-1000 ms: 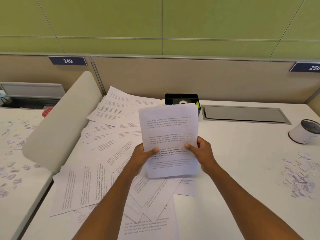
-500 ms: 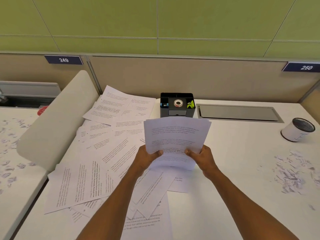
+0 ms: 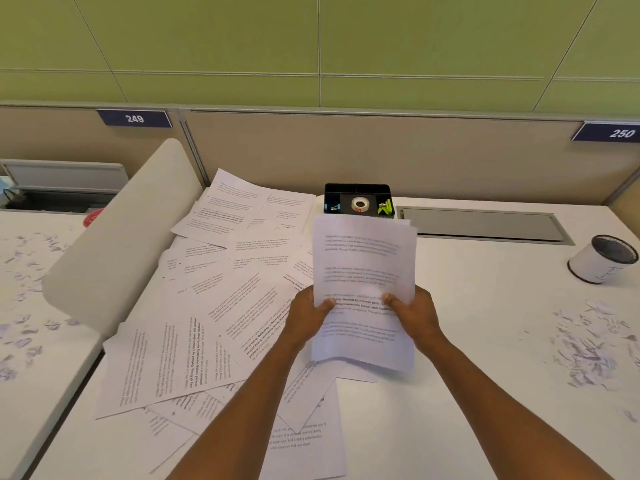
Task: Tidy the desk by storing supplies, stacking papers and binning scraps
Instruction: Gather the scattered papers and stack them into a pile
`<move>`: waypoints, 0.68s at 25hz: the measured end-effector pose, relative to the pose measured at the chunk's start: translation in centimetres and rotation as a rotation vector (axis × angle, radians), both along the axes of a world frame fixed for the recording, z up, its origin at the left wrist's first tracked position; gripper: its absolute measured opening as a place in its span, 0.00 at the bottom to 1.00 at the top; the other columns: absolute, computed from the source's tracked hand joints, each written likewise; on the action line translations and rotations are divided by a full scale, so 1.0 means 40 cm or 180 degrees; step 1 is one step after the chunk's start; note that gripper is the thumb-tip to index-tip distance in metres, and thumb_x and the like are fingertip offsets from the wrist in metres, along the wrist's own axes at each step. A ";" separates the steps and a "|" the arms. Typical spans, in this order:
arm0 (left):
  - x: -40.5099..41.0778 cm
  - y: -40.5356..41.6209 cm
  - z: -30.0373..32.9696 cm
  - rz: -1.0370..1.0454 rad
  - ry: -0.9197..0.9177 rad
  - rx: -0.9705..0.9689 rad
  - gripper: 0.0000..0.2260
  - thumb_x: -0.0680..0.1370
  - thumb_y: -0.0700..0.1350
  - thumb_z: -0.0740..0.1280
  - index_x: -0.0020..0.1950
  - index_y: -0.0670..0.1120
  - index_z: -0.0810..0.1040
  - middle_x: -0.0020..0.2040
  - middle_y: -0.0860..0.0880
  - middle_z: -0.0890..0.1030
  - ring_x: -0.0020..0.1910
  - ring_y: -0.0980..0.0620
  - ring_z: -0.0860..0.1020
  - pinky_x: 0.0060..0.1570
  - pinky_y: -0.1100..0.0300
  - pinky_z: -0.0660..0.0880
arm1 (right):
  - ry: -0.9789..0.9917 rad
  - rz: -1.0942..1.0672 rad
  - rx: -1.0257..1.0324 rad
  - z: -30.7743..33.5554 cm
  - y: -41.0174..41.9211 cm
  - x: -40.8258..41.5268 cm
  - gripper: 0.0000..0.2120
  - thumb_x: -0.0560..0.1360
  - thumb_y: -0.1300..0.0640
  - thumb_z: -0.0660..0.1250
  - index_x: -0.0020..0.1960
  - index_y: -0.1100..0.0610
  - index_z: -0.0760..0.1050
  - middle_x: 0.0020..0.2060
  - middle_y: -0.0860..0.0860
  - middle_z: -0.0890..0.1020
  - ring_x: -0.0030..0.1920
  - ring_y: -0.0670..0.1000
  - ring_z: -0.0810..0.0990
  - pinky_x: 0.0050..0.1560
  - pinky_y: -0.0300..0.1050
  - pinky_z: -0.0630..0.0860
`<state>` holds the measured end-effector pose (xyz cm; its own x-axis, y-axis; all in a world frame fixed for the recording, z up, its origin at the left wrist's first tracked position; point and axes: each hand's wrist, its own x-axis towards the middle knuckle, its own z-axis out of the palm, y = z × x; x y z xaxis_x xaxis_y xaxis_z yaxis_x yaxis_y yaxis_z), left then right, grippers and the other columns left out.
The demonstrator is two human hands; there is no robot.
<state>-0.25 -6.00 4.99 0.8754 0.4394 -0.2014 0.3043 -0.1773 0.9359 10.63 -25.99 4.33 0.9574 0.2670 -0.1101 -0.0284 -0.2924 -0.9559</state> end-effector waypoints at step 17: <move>-0.157 0.200 -0.114 0.2173 0.2556 0.1085 0.43 0.76 0.52 0.68 0.78 0.33 0.48 0.71 0.32 0.66 0.66 0.35 0.71 0.66 0.43 0.67 | 0.1036 0.0810 -0.0620 -0.074 0.172 -0.019 0.18 0.73 0.60 0.73 0.63 0.58 0.77 0.55 0.55 0.84 0.52 0.58 0.84 0.59 0.59 0.79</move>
